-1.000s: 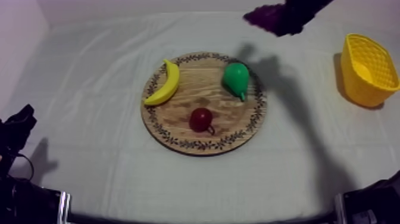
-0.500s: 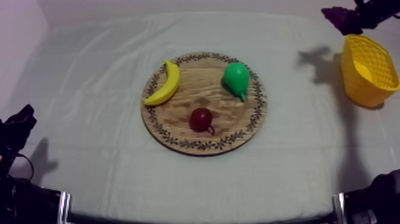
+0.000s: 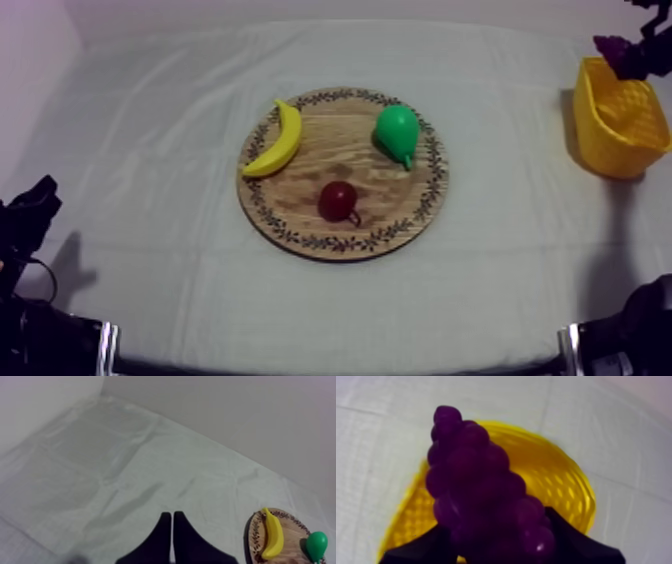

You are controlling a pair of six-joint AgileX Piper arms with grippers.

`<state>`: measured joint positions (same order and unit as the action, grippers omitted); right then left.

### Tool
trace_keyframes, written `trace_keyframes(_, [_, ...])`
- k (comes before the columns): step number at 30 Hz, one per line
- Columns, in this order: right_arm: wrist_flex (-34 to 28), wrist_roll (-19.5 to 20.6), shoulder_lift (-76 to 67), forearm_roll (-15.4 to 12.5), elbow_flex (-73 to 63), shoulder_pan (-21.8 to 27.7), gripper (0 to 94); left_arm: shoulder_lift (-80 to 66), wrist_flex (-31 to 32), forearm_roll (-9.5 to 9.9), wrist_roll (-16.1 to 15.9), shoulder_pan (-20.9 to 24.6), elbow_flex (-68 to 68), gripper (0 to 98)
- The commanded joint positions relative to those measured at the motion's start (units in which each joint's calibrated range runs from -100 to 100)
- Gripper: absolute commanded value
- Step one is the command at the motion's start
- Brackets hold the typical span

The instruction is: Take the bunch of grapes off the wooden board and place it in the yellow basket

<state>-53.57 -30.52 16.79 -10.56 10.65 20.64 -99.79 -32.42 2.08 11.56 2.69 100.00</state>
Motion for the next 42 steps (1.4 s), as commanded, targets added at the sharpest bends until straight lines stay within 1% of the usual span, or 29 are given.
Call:
trace_keyframes(1, [0.9,-1.0,0.5,-0.8,0.5,1.1,51.5,0.0,0.0,0.0,0.0,0.0,0.0,0.1])
trace_keyframes(4, [1.5,-1.1,0.8,-1.0,0.7,1.8,62.7,0.0,0.0,0.0,0.0,0.0,0.0,0.1])
trace_keyframes(8, [0.4,-1.2,0.1,-1.1,0.6,2.2,70.2,0.0,0.0,0.0,0.0,0.0,0.0,0.1])
trace_keyframes(12, [-1.1,-1.0,-2.0,-1.2,1.1,2.3,73.1,0.0,0.0,0.0,0.0,0.0,0.0,0.1])
trace_keyframes(18, [-2.8,0.5,-8.4,-1.3,3.7,2.7,71.7,0.0,0.0,0.0,0.0,0.0,0.0,0.1])
trace_keyframes(24, [-3.4,3.1,-19.2,-1.2,9.6,3.2,65.5,0.0,0.0,0.0,0.0,0.0,0.0,0.1])
trace_keyframes(29, [-3.7,5.0,-29.7,-1.1,16.6,4.0,53.2,0.0,0.0,0.0,0.0,0.0,0.0,0.1])
trace_keyframes(36, [-3.9,5.7,-44.0,-1.7,27.4,5.6,36.2,0.0,0.0,0.0,0.0,0.0,0.0,0.1])
trace_keyframes(39, [-3.4,6.8,-49.3,-1.2,31.4,4.9,29.5,0.0,0.0,0.0,0.0,0.0,0.0,0.1])
trace_keyframes(42, [-1.9,9.0,-54.3,0.1,35.4,3.0,24.0,0.0,0.0,0.0,0.0,0.0,0.0,0.1])
